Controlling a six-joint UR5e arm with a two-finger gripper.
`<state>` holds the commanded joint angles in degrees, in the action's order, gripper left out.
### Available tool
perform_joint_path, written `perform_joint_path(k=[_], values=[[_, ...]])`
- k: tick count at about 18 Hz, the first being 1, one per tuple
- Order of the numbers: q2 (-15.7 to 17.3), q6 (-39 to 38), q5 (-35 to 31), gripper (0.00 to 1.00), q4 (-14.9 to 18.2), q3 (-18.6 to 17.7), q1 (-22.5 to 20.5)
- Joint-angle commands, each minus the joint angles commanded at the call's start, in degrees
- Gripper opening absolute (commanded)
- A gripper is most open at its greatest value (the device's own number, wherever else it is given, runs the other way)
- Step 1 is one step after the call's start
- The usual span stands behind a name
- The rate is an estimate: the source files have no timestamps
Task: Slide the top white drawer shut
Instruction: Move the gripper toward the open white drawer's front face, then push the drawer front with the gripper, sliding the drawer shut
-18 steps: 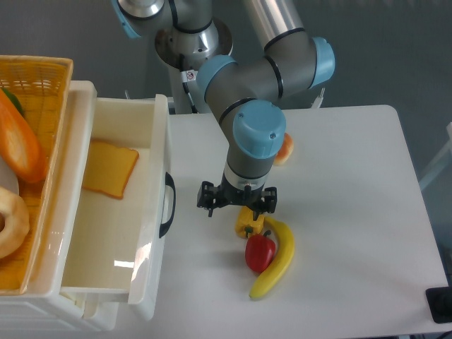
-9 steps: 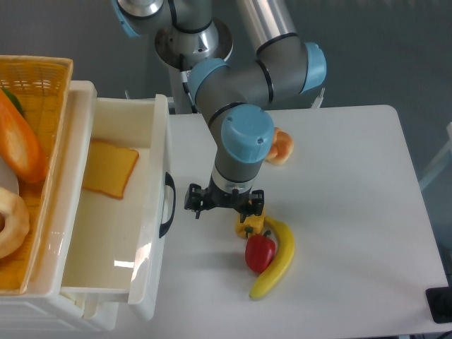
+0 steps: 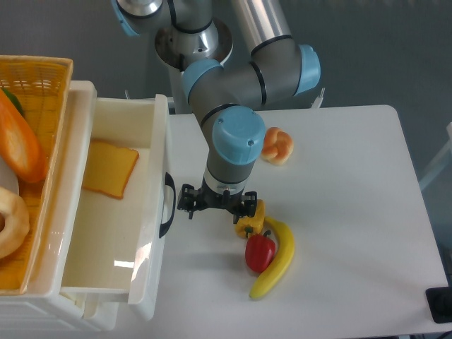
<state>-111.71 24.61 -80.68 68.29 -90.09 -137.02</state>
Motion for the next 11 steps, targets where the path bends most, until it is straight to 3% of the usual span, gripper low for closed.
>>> perform_joint_path(k=[11], values=[[0.70, 0.09, 1.67, 1.00, 1.32, 0.18, 0.96]])
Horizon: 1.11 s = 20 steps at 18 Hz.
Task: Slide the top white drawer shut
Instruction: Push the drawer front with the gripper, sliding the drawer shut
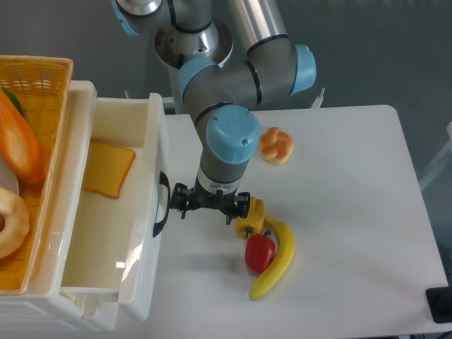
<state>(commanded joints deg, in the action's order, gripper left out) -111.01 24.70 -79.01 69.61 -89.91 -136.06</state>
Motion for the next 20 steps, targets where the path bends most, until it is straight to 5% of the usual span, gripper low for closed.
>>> perform_joint_path(k=[20], values=[[-0.09, 0.26, 0.88, 1.00, -0.35, 0.00, 5.54]])
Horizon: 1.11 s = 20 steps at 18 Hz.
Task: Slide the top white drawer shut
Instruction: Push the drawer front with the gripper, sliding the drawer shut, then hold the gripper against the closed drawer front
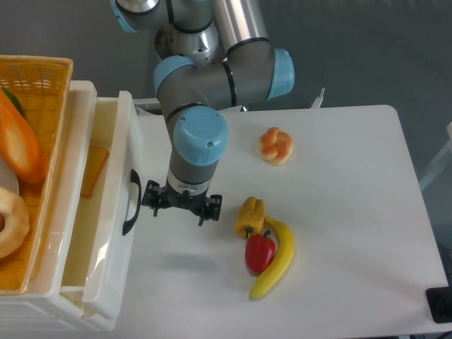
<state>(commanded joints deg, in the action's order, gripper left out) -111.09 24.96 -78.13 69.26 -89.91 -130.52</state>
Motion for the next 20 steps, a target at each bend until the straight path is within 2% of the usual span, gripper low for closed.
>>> perform_joint_path(k=[20], values=[[-0.18, 0.09, 1.93, 1.00, -0.18, 0.44, 0.97]])
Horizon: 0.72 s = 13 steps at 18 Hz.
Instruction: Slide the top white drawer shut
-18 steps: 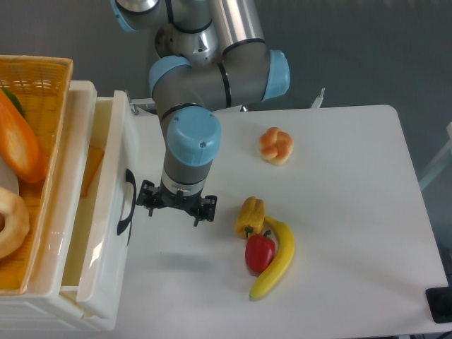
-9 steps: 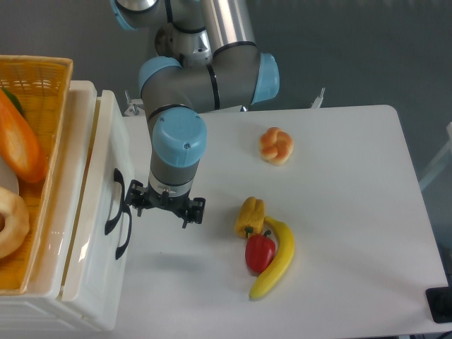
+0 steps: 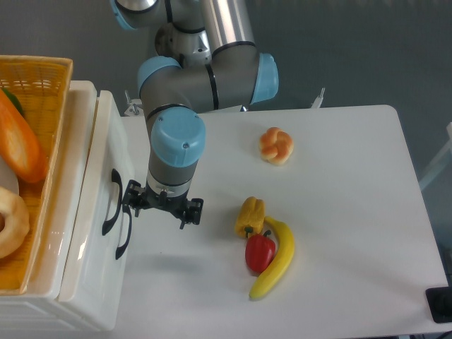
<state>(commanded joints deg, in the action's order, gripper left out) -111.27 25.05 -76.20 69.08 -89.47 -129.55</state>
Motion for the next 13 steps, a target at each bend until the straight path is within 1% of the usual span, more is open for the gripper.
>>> perform_joint_path(k=[9, 13], values=[[0.09, 0.09, -0.09, 1.00, 0.09, -0.09, -0.26], [0.00, 0.44, -0.35, 1.00, 0.09, 0.18, -1.31]])
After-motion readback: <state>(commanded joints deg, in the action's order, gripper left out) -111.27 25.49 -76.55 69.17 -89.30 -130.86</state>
